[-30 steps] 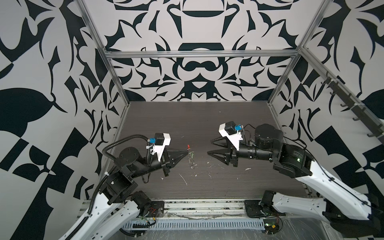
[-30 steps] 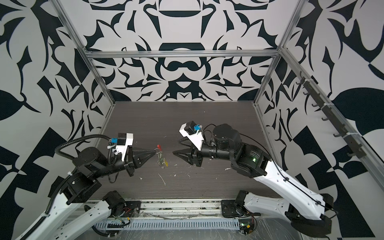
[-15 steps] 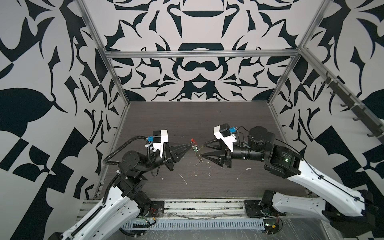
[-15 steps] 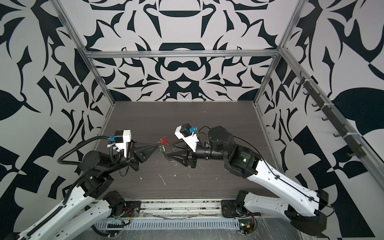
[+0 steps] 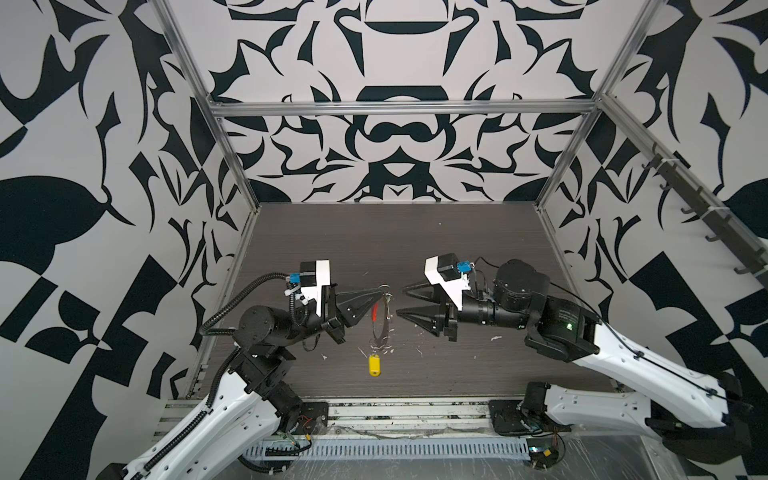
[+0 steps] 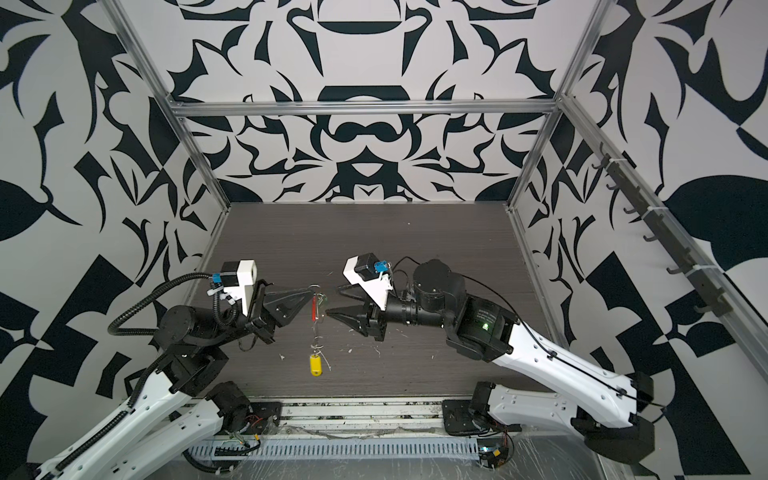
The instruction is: Remove the keys from the keyring
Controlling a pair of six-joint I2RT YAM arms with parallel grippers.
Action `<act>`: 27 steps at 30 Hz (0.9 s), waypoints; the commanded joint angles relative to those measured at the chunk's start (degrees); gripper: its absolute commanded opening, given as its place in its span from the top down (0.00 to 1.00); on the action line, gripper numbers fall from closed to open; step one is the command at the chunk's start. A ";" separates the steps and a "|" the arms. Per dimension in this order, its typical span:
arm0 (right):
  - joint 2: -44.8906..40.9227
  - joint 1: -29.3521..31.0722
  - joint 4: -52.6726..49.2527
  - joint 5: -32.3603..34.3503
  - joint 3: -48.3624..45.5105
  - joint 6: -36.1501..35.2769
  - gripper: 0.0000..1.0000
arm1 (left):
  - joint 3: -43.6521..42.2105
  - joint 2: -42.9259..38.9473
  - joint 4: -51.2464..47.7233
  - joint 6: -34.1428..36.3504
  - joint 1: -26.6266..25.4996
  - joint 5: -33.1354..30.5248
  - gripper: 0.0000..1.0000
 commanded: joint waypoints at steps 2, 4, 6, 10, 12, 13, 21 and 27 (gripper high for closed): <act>0.68 1.01 3.68 1.93 1.59 -1.55 0.54 | -0.25 0.03 3.17 -1.02 -0.05 0.66 1.00; 1.20 1.17 4.11 2.14 1.85 -1.70 0.57 | -0.18 0.36 3.47 -1.20 -0.05 0.97 1.00; 1.59 1.30 4.13 2.75 2.17 -1.97 0.62 | -0.29 0.47 3.66 -1.37 -0.05 1.01 1.00; 1.48 1.40 4.16 3.98 2.13 -2.32 0.74 | -0.45 0.22 3.72 -1.45 -0.05 1.11 1.00; 1.31 1.44 4.30 4.26 2.04 -2.42 0.77 | -0.50 0.11 3.57 -1.46 -0.05 1.05 1.00; 1.29 1.36 4.22 4.47 2.04 -2.51 0.79 | -0.51 0.02 3.62 -1.53 -0.05 1.02 1.00; 2.16 1.57 3.09 6.04 3.07 -3.08 0.97 | -0.43 0.11 3.68 -1.81 -0.14 1.01 1.00; 3.40 2.06 2.46 4.77 3.88 -3.65 1.00 | -0.46 0.21 4.14 -1.90 -0.49 -0.20 1.00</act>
